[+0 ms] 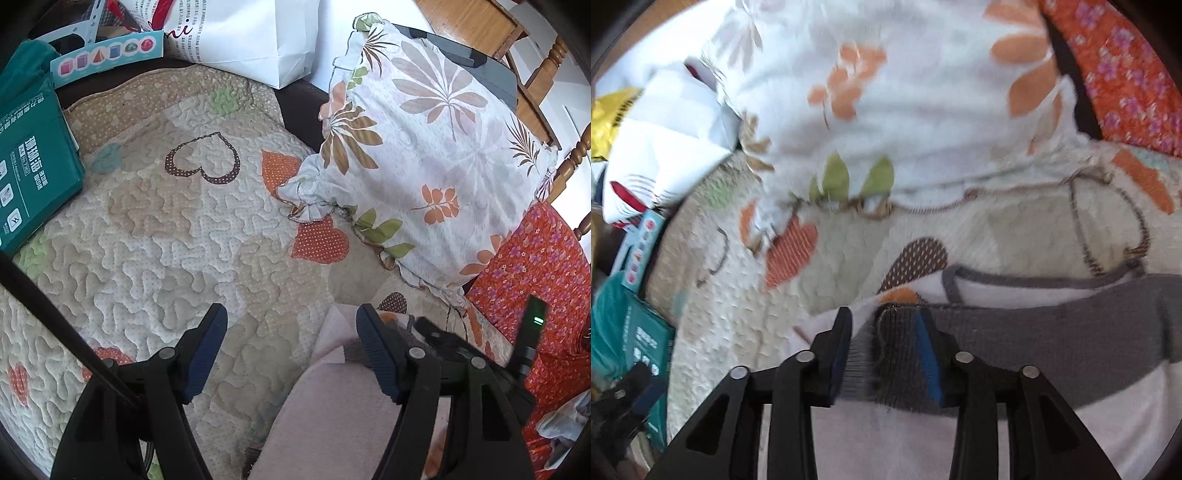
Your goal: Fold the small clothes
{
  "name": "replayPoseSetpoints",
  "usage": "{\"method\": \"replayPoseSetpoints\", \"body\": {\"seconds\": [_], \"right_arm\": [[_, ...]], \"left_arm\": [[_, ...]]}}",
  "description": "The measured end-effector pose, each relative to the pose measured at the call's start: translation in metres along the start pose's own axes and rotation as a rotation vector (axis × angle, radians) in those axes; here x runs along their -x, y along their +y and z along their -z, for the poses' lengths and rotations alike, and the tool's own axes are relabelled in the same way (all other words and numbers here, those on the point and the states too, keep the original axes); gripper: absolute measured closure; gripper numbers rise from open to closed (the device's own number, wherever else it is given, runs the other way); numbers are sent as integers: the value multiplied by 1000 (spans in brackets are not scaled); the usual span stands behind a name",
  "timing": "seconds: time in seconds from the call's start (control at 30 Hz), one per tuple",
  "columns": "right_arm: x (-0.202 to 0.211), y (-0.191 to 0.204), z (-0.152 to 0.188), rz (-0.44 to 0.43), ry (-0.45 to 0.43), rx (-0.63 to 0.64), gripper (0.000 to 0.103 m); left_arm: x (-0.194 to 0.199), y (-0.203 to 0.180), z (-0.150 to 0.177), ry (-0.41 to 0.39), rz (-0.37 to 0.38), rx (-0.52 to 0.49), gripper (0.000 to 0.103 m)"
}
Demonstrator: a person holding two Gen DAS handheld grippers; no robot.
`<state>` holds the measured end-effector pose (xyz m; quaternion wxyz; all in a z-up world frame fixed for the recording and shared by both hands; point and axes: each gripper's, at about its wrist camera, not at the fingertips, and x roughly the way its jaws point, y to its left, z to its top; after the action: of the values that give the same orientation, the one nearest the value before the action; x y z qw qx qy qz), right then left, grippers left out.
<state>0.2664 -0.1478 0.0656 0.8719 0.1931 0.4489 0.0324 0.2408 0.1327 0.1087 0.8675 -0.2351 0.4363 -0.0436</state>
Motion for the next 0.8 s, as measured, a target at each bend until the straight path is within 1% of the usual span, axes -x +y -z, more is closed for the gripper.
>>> {"method": "replayPoseSetpoints", "body": {"seconds": [0.1, 0.2, 0.3, 0.4, 0.53, 0.63, 0.67, 0.73, 0.8], "right_arm": [[24, 4, 9, -6, -16, 50, 59], [30, 11, 31, 56, 27, 151, 59], [20, 17, 58, 101, 79, 249, 68], [-6, 27, 71, 136, 128, 302, 68], [-48, 51, 61, 191, 164, 343, 67], [-70, 74, 40, 228, 127, 369, 66], [-76, 79, 34, 239, 128, 377, 65], [-84, 84, 22, 246, 123, 378, 56], [-80, 81, 11, 221, 113, 347, 52]], "left_arm": [[2, 4, 0, 2, 3, 14, 32], [4, 6, 1, 1, 4, 19, 32], [4, 6, 1, 0, 3, 20, 32], [4, 5, 1, -4, -9, 10, 32], [5, 5, -1, -12, -26, -8, 31], [5, 7, -5, -19, -36, 3, 30], [4, 9, -7, -18, -38, 7, 30], [0, 12, -8, -11, -52, 9, 30], [-3, 13, -9, -3, -66, 11, 30]]}}
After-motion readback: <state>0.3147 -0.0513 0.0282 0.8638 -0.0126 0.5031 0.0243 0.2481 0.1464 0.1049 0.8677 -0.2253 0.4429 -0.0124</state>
